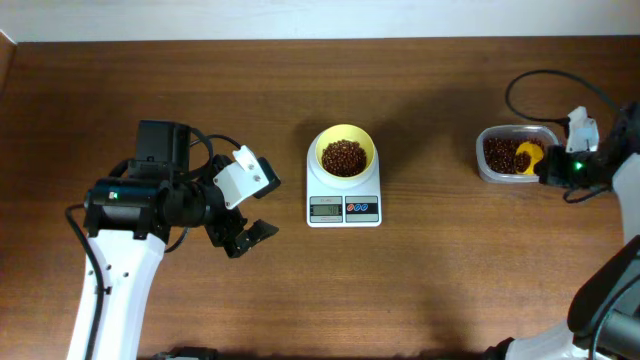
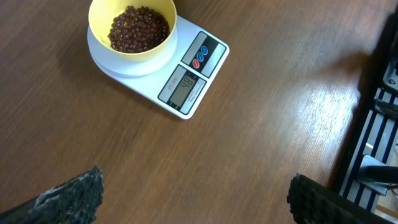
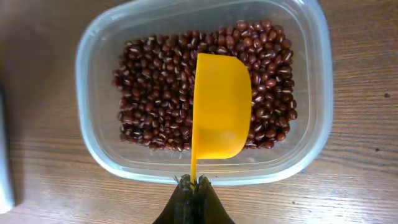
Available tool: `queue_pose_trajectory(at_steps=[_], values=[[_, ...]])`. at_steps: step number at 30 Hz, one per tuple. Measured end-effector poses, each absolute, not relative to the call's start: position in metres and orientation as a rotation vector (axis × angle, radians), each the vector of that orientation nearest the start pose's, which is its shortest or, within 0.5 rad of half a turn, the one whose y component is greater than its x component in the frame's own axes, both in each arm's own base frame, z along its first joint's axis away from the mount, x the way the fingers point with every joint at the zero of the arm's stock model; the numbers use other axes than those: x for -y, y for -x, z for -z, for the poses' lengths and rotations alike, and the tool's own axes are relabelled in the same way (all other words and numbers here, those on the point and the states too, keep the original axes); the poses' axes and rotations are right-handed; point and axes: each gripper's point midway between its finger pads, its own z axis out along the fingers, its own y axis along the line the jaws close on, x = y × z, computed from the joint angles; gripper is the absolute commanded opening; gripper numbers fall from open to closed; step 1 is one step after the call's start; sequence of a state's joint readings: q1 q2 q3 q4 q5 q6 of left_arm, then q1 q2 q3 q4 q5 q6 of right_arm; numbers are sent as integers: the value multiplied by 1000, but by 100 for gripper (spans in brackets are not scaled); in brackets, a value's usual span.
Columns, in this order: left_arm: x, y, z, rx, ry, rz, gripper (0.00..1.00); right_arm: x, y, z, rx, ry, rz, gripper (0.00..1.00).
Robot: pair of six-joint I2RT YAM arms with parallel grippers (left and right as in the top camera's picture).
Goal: Scoop item into bowl and weigh 50g on scale
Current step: 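Move the yellow scoop right into the bean tub and scoop beans, then carry the scoop left over the yellow bowl and pour beans in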
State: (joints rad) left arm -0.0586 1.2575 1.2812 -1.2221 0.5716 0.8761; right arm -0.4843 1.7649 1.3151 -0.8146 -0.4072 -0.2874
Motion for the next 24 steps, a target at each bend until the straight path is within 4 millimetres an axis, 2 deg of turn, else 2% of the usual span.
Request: queue_pose_trajectory(at_steps=[4,8,12,15,17,20,24], values=[[108,-256,-227,-2201,-1269,494,99,131,-374,-112,-2571,-246,-511,4],[108,-256,-227,-2202,-1268,494,99,132,-375,-126,-2469,-272,-647,4],[108,-256,-227,-2201,-1269,494,99,117,-380,-141,-2375,-239,-795,4],[108,-256,-227,-2202,-1268,494,99,97,-385,-159,-2281,-184,-938,4],[108,-256,-227,-2202,-1268,494,99,75,-390,-165,-2262,-118,-1002,4],[108,-256,-227,-2202,-1268,494,99,15,-399,-169,-2268,66,-1097,4],[108,-256,-227,-2202,-1268,494,99,-61,-400,-173,-2263,314,-1180,4]])
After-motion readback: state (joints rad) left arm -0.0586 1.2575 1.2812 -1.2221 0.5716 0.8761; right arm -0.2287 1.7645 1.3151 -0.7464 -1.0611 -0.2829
